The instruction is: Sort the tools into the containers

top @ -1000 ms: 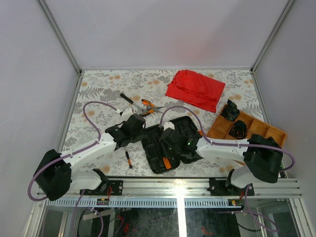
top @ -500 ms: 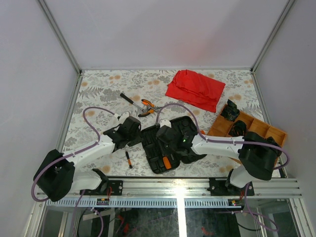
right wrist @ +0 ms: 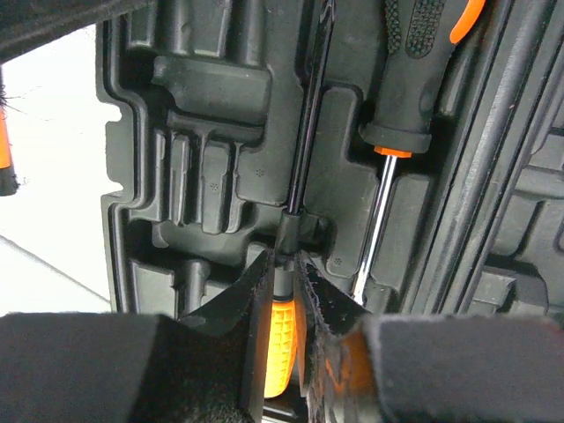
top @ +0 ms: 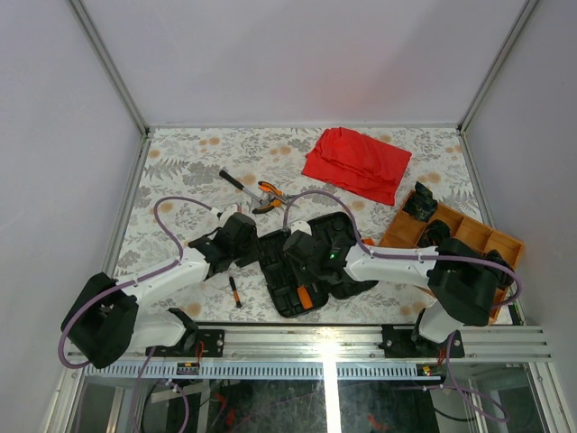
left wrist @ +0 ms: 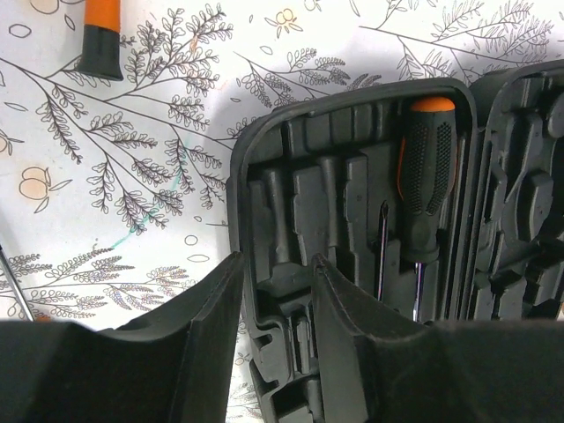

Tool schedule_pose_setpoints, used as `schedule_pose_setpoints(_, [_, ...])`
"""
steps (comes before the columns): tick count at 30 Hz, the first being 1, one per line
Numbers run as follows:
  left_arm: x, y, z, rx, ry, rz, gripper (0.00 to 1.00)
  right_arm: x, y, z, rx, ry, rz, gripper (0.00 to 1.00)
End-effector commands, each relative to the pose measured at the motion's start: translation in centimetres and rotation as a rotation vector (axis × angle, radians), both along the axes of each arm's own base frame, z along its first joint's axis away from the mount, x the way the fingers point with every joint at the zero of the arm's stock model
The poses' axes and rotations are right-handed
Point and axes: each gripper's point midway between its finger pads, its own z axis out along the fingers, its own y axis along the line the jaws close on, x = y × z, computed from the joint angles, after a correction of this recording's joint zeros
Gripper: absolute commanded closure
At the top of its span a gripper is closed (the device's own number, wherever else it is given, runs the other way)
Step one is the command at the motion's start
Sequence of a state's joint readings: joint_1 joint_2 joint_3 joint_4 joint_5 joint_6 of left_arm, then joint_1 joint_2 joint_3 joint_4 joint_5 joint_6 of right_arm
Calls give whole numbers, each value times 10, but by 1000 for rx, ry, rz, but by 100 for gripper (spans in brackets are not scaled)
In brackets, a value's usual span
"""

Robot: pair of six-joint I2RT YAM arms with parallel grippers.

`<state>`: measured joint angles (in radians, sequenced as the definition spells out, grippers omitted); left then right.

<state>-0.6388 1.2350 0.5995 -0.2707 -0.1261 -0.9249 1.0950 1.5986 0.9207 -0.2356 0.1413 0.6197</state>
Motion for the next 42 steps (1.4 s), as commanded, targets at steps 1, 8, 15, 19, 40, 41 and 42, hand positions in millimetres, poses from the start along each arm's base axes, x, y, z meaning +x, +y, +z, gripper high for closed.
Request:
schedule_pose_setpoints(1, [5, -4, 0, -21, -26, -17, 65, 9, 10, 10, 5, -39, 7, 80])
schedule_pose_setpoints(8, [3, -3, -5, -19, -15, -15, 66, 8, 10, 4, -16, -24, 17, 87])
schedule_pose_setpoints(15, [0, -2, -16, -3, 10, -19, 68, 4, 5, -11, -81, 13, 19, 88])
schedule_pose_setpoints(19, [-4, -1, -25, -8, 25, -18, 68, 1, 0, -18, -124, 38, 15, 90])
schedule_pose_setpoints(40, [-25, -17, -46, -51, 66, -76, 92, -40, -21, -98, -339, 314, 78, 100])
schedule_pose_setpoints(41, [-27, -20, -47, -49, 67, -83, 95, -42, -23, -103, -347, 323, 75, 100])
schedule_pose_setpoints(42, [-29, -23, -49, -48, 71, -87, 97, -44, -24, -108, -349, 335, 74, 100])
